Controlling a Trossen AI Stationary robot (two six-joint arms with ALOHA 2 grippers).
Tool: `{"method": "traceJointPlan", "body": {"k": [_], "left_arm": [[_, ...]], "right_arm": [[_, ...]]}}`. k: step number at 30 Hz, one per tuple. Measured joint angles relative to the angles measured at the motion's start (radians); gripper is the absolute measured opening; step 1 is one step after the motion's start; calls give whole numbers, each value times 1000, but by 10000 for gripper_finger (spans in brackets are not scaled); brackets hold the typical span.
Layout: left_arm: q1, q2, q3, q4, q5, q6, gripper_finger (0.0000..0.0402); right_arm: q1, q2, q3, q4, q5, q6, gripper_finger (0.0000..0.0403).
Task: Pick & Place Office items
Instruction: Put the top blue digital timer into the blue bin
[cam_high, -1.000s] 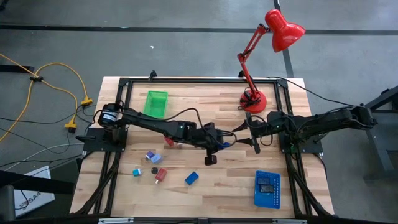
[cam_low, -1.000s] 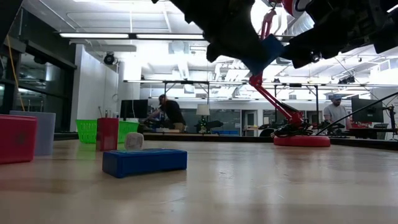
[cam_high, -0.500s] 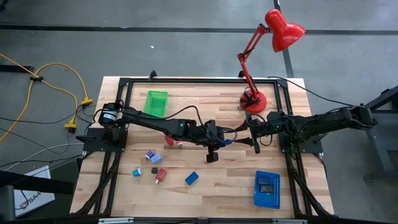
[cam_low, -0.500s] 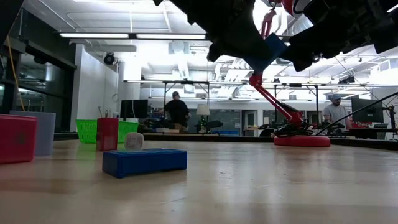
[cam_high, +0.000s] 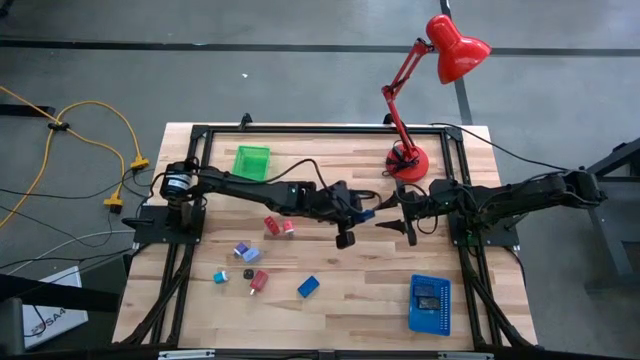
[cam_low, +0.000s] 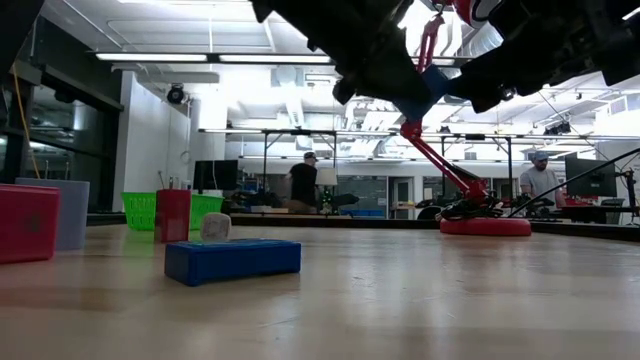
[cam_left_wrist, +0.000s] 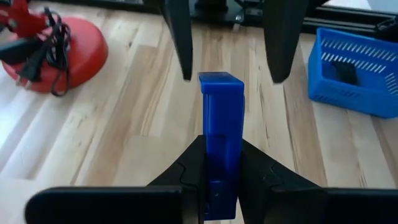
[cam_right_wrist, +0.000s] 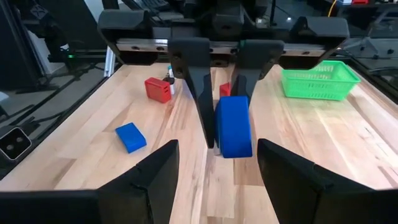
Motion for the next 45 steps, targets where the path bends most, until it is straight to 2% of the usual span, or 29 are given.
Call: {"method": "traceJointPlan", "body": {"k": [14,27,33,45], "left_arm": [[-2,0,0,68,4,49,50],[-2,0,0,69,4,49,56],[-3,0,0,68,5,52,57],[-2,0,0,68,4,66,58]], "right_arm": [[0,0,0,63,20,-3,193],[0,0,0,60,18,-3,98],[0,0,0,57,-15,-15,47],[0,0,0,56,-9,-22,54]]}}
